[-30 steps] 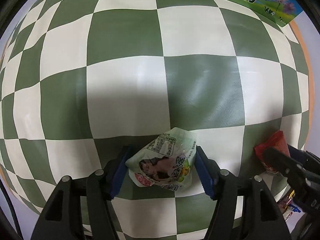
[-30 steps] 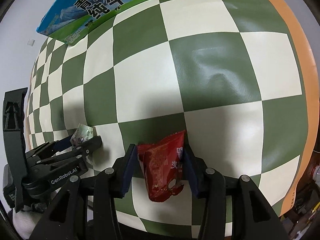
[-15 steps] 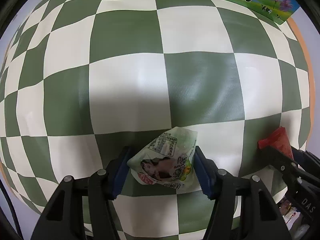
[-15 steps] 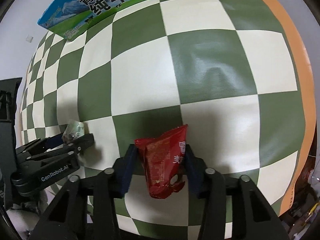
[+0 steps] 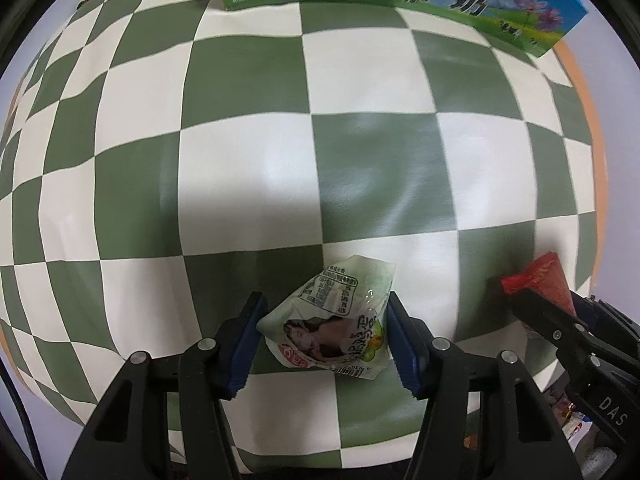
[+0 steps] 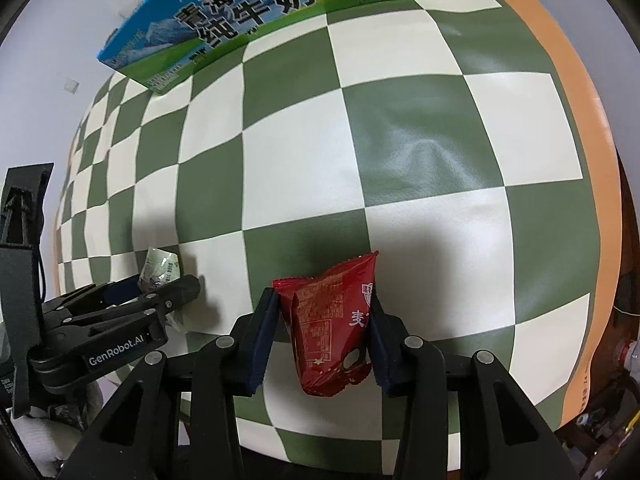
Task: Organize snacks
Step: 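Lift both packets and carry them toward the cardboard box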
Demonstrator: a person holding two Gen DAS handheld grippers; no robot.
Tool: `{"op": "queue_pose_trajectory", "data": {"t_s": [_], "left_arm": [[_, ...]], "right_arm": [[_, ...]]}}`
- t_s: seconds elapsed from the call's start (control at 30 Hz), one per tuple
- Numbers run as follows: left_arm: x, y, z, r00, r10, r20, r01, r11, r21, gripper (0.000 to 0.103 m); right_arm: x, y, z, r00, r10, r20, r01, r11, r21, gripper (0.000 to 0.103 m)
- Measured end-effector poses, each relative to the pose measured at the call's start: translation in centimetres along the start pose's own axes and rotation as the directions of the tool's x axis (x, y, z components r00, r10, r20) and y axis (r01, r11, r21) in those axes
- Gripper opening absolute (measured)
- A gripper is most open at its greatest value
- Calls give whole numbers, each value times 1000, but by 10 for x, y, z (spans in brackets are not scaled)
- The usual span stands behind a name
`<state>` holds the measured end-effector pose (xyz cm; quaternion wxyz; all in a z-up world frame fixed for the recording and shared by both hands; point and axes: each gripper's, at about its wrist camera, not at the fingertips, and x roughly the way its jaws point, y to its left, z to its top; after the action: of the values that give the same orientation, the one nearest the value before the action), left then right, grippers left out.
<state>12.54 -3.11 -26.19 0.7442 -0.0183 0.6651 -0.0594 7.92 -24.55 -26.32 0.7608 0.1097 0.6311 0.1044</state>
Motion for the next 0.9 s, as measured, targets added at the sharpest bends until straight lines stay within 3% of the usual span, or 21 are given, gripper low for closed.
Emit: {"op": "queue_pose_trajectory", "data": {"t_s": [0.3,0.6,0.77,0.9], "left_arm": [[-51,-2,17,995,-82,64,82,997,6,56],[-117,-7,53,966,-197,166,195,980,27,56],[-140,-25,109,947,-233,221,223,972,68,56],[-153,-39,161,939,-246,238,227,968,105,56]], "right_arm": [[-35,10,10,997,51,52,-50,998,-24,44],[-93,25,48,980,125,155,-117,991,-58,44],[-130,32,93,960,154,235,-138,987,-84,44],[-151,35,147,943,165,288,-141,985,-99,44]]}}
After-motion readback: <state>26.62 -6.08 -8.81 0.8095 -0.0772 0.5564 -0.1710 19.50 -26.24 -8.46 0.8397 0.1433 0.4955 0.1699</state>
